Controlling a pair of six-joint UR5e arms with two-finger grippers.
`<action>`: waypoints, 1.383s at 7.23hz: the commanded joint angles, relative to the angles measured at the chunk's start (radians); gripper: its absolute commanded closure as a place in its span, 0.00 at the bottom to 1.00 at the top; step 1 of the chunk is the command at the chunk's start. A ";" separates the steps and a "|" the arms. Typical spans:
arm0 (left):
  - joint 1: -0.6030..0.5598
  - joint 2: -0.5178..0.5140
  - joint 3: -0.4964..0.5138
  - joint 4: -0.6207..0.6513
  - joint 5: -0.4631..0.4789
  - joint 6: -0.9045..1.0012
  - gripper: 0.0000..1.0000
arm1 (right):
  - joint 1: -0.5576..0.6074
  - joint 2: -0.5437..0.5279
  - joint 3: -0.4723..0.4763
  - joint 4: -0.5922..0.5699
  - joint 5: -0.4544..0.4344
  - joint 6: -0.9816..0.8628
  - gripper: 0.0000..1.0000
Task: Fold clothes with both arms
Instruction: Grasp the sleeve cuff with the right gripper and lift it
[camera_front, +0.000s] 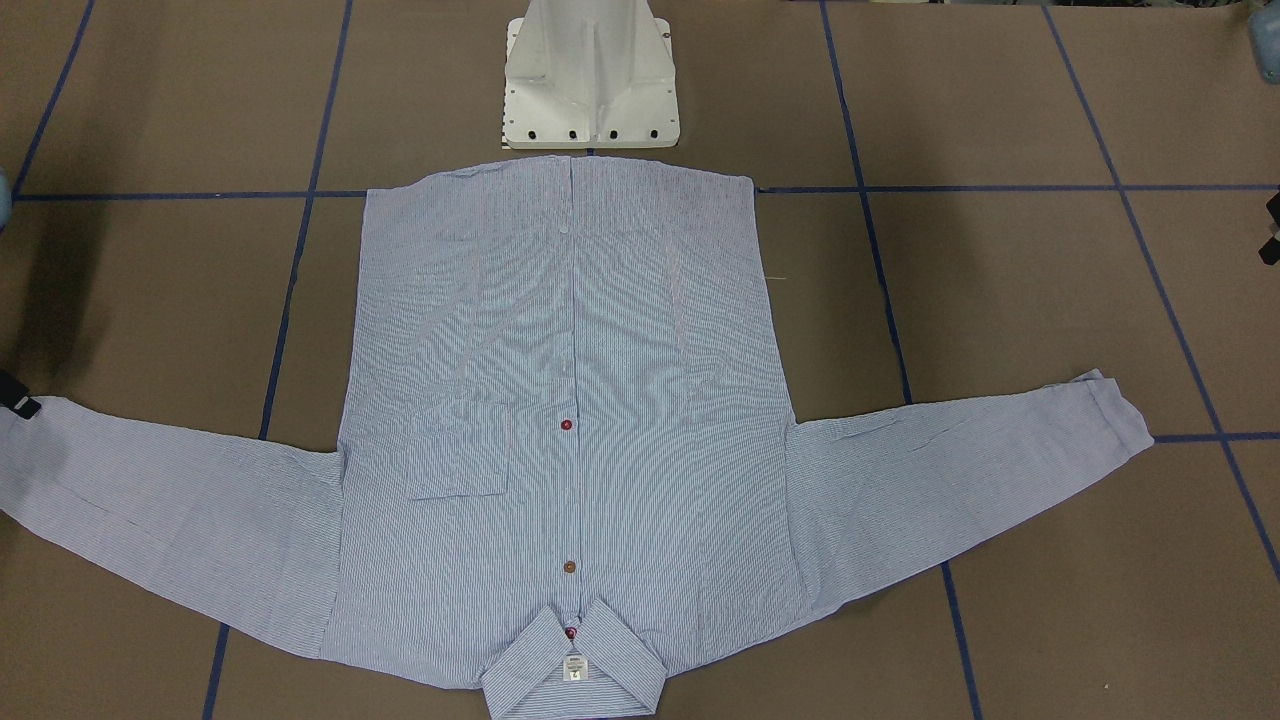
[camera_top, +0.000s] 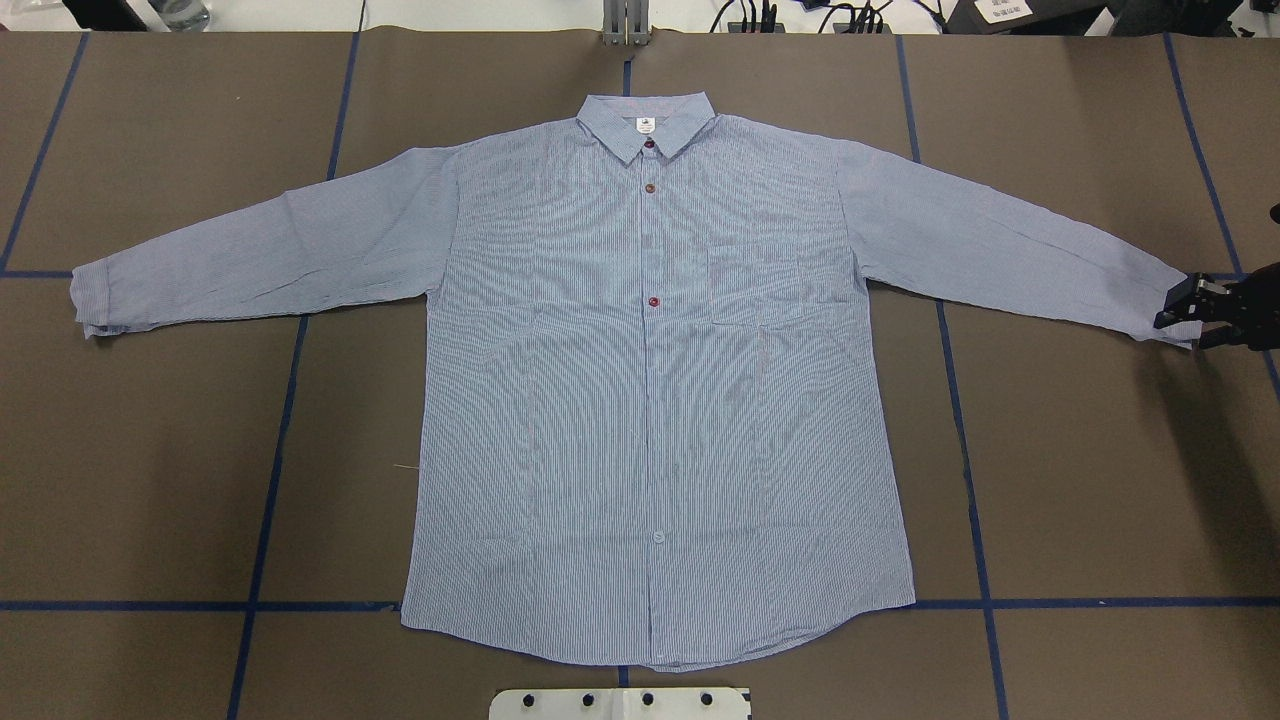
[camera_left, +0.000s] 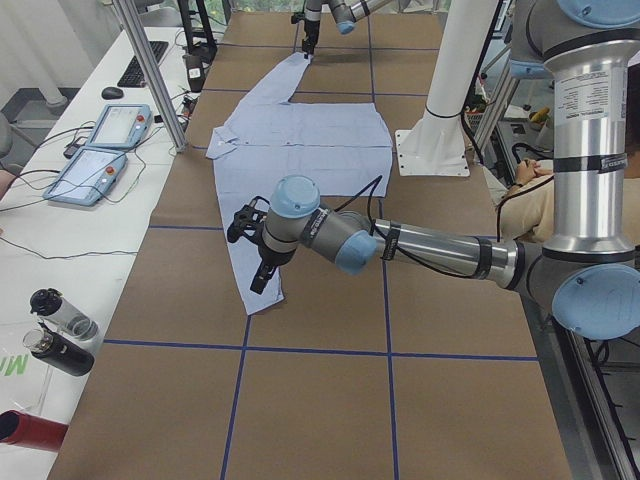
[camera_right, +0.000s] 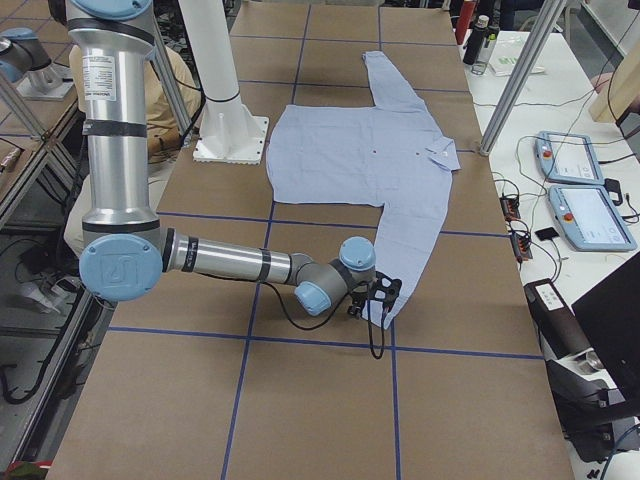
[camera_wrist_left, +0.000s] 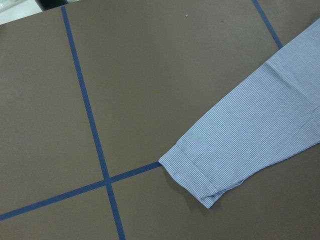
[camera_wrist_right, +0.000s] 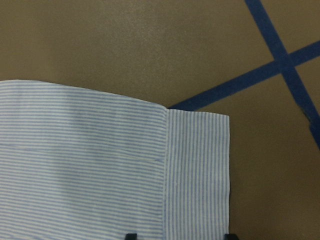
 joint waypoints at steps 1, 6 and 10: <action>0.000 0.000 -0.002 0.001 0.000 -0.002 0.01 | -0.003 0.001 -0.007 0.000 0.000 0.016 0.42; 0.000 0.000 -0.017 0.006 -0.002 -0.002 0.01 | -0.004 0.001 0.019 0.009 0.004 0.058 1.00; 0.000 0.003 -0.034 0.012 -0.002 -0.002 0.01 | -0.062 0.132 0.361 -0.321 0.001 0.088 1.00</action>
